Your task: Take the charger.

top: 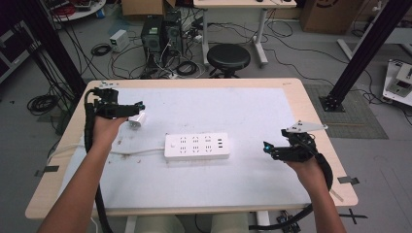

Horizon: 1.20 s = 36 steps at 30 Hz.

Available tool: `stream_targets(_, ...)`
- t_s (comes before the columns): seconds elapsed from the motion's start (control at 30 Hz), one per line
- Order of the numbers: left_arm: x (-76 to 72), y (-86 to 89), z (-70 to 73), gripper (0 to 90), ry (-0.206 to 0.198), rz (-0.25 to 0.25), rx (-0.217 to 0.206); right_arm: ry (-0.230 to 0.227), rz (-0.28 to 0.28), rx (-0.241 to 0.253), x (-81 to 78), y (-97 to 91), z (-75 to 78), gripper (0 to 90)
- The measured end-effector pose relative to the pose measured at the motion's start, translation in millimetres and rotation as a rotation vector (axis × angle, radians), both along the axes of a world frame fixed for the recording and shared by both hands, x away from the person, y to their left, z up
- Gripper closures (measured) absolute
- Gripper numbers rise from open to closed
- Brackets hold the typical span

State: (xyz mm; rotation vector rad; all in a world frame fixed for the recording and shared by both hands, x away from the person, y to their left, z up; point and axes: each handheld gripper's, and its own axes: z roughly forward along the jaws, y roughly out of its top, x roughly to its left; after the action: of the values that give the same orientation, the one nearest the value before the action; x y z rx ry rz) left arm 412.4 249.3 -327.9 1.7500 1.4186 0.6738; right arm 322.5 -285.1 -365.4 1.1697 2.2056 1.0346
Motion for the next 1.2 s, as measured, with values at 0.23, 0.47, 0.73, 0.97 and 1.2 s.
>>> stream_targets(0.23, 15.7, 4.7, -11.8, 5.6, 0.051, 0.062, 0.001, 0.011, -0.005, 0.003, 1.2, 0.9, -1.9, 18.3)
stream_targets(0.47, 35.7, 9.5, -29.7, 5.6, 0.079, 0.071, -0.005, 0.018, -0.006, 0.001, 3.2, 0.3, -3.4, 18.3)
stream_targets(0.73, 54.5, 10.0, -53.0, 5.6, 0.143, 0.073, 0.026, 0.03, -0.01, -0.004, 5.9, 1.5, -5.6, 18.3)
stream_targets(0.97, 65.0, 9.5, -71.7, 5.6, 0.19, 0.046, 0.077, 0.038, -0.017, -0.002, 7.4, 0.3, -8.9, 18.3)
stream_targets(1.2, 70.5, 9.4, -88.2, 5.6, 0.246, 0.022, 0.111, 0.043, -0.016, -0.004, 8.8, 0.7, -10.8, 18.4)
